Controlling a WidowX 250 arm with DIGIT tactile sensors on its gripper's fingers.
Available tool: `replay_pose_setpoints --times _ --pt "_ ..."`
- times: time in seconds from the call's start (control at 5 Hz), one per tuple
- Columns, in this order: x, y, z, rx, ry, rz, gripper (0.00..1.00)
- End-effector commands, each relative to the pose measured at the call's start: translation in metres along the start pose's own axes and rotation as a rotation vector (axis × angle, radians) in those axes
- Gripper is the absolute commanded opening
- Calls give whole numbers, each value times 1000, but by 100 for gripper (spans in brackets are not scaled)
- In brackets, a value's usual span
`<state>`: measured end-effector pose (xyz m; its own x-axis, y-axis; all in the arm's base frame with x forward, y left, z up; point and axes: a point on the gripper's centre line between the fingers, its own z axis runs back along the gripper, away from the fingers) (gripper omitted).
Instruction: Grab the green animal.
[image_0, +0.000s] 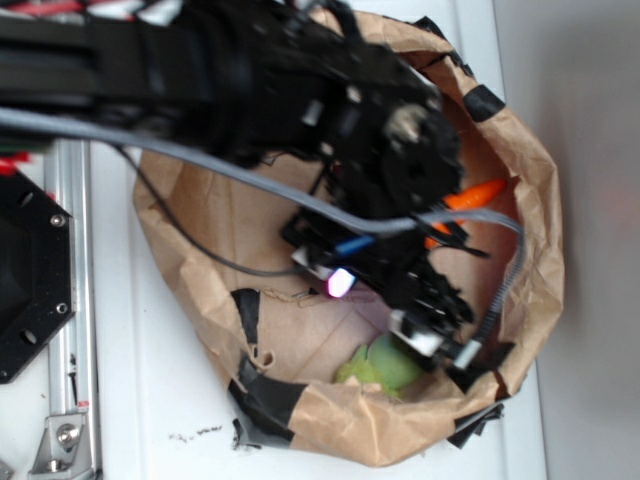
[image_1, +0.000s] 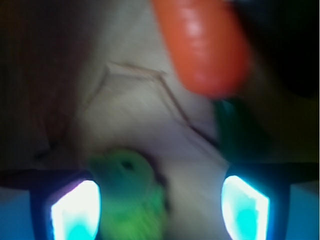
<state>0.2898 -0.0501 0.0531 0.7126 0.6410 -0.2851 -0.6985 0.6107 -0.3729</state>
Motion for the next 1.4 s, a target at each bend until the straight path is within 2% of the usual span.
replay_pose_setpoints --times 0.0,0.2,0.4,0.6,0.8,1.0,1.2 --pt "-23 -19 -40 2 132 -65 100" --pt "-38 -10 -52 84 233 -60 55" --pt "-46 0 -55 98 226 -73 0" --pt "-50 7 -53 103 226 -79 0" --pt "-43 17 -20 131 189 -195 0" --pt "-29 30 37 149 31 -364 0" --pt "-14 38 97 285 -122 -581 0"
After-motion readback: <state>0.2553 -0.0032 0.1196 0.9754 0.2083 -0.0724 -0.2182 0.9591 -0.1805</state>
